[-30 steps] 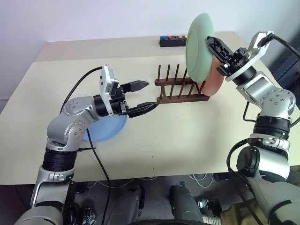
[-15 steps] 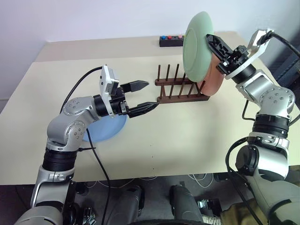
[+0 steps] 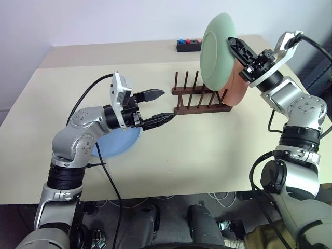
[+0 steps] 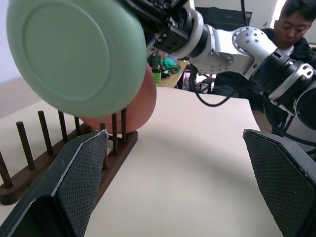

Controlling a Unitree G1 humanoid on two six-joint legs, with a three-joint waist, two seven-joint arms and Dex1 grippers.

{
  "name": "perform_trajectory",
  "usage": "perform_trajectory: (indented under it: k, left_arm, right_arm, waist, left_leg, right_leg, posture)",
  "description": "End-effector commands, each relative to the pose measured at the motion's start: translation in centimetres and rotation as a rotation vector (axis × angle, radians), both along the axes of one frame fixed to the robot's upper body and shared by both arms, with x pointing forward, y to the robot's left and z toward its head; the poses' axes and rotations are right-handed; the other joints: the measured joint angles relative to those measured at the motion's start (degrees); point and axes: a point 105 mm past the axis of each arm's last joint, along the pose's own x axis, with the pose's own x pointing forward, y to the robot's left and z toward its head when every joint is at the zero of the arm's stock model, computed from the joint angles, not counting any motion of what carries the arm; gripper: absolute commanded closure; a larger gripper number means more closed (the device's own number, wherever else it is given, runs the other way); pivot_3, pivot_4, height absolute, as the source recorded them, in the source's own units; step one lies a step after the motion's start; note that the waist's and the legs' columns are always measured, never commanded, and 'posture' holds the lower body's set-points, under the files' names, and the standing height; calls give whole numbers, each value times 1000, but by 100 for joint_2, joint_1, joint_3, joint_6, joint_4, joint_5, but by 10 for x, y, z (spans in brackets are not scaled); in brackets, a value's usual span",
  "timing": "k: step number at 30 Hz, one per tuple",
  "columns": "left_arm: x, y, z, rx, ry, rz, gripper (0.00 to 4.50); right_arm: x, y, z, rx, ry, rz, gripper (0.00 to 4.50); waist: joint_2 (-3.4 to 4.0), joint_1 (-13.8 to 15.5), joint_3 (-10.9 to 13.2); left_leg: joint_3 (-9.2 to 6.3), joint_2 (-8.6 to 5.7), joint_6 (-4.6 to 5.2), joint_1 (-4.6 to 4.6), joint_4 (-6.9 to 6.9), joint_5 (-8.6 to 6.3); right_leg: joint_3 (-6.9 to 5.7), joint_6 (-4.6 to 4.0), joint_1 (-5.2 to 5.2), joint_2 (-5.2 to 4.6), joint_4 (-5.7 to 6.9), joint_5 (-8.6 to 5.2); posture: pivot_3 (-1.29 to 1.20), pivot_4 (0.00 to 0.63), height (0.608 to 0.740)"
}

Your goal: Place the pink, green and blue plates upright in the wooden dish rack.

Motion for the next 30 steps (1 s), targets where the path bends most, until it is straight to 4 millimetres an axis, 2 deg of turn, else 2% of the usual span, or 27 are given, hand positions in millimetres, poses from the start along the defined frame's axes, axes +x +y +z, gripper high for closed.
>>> perform_trajectory:
  k: [1, 12, 17, 18, 19, 20, 22, 26, 27, 30]
  left_arm:
    - [-6, -1, 13, -8, -57, -13, 0]
    - [-6, -1, 14, -9, -57, -14, 0]
    - [-6, -1, 13, -7, -55, -16, 0]
    - [-6, -1, 13, -7, -55, -16, 0]
    - [-6, -1, 14, -7, -56, -15, 0]
    - [-6, -1, 14, -8, -56, -15, 0]
    - [-6, -1, 14, -8, -56, -15, 0]
    - [-6, -1, 13, -5, -56, -19, 0]
    - [-7, -1, 13, -5, -56, -19, 0]
    - [-7, -2, 14, -13, -56, -20, 0]
  right_arm:
    - [-3, -2, 6, 16, -38, 3, 4473]
    - [3, 3, -20, -54, 11, -25, 4473]
    - [2, 6, -19, -70, -18, -22, 4473]
    - [1, 7, -20, -91, -27, -22, 3851]
    - [0, 9, -20, -102, -36, -21, 3608]
    - [0, 9, -20, -111, -42, -20, 3183]
    - [-2, 11, -19, -109, -50, -13, 2087]
    - [-4, 14, -12, -157, -87, -35, 207]
    - [-4, 15, -10, -162, -97, -42, 47]
    - [-9, 20, 2, -206, -165, -67, 47]
  waist:
    - [0, 0, 0]
    - [0, 0, 0]
    - [0, -8, 0]
    - [0, -8, 0]
    - [0, -8, 0]
    - [0, -7, 0]
    - [0, -3, 0]
    - [0, -3, 0]
    - [0, -4, 0]
    - [0, -5, 0]
  left_leg:
    - [0, 0, 0, 0, 0, 0]
    - [0, 0, 0, 0, 0, 0]
    - [0, 0, 0, 0, 0, 0]
    - [0, 0, 0, 0, 0, 0]
    - [0, 0, 0, 0, 0, 0]
    - [0, 0, 0, 0, 0, 0]
    - [0, 0, 0, 0, 0, 0]
    - [0, 0, 0, 0, 0, 0]
    - [0, 0, 0, 0, 0, 0]
    - [0, 0, 0, 0, 0, 0]
  right_leg:
    - [0, 0, 0, 0, 0, 0]
    - [0, 0, 0, 0, 0, 0]
    - [0, 0, 0, 0, 0, 0]
    - [0, 0, 0, 0, 0, 0]
    - [0, 0, 0, 0, 0, 0]
    - [0, 0, 0, 0, 0, 0]
    - [0, 0, 0, 0, 0, 0]
    - [0, 0, -1, 0, 0, 0]
    - [0, 0, -1, 0, 0, 0]
    - [0, 0, -1, 0, 0, 0]
  posture:
    - [0, 150, 740]
    - [0, 150, 740]
    - [0, 150, 740]
    - [0, 150, 740]
    - [0, 150, 740]
    - [0, 150, 740]
    - [0, 150, 740]
    - [0, 150, 740]
    - [0, 150, 740]
    - [0, 150, 740]
